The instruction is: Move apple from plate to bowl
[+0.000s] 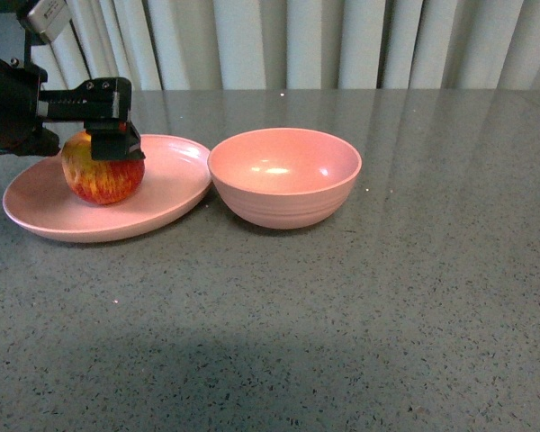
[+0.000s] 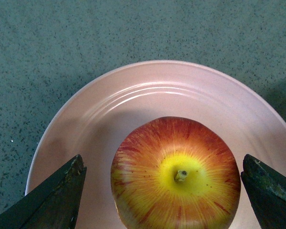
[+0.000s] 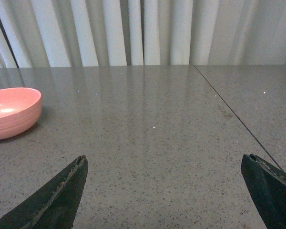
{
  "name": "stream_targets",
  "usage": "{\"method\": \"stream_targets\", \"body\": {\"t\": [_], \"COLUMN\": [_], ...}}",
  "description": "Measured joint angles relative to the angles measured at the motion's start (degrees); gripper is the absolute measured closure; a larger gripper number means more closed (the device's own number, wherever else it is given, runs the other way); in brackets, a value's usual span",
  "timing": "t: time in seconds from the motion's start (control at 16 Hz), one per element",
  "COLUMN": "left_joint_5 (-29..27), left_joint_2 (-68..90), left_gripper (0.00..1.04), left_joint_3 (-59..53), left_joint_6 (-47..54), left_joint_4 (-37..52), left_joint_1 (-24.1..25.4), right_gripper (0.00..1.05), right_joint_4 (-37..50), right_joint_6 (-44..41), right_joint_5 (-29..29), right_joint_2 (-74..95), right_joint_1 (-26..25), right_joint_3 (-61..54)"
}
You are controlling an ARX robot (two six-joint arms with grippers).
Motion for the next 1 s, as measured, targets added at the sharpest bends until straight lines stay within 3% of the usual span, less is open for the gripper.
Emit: {"method": "stream_targets", "body": {"t": [0.69, 0.88, 1.0], "left_joint_5": [0.11, -0.26, -0.26], "left_joint_2": [2.05, 2.21, 2.21], "left_gripper": [0.08, 0.33, 0.37], "left_joint_3": [0.85, 0.94, 0.94], "left_joint_6": [1.31, 1.36, 1.51], "left_joint_4": [-3.67, -3.61, -3.58], "left_joint_1": [-0.83, -0.94, -0.96], "right_gripper": [0.07, 0.07, 0.07], "right_joint_4": [0.0, 0.0, 0.0], "right_joint_6": [0.0, 0.0, 0.0], "right_joint_5": [0.02, 0.02, 0.02], "right_joint_2": [0.0, 0.0, 0.0], "right_joint_1": [0.0, 0.0, 0.0], "right_joint_3": [0.0, 0.0, 0.0]}}
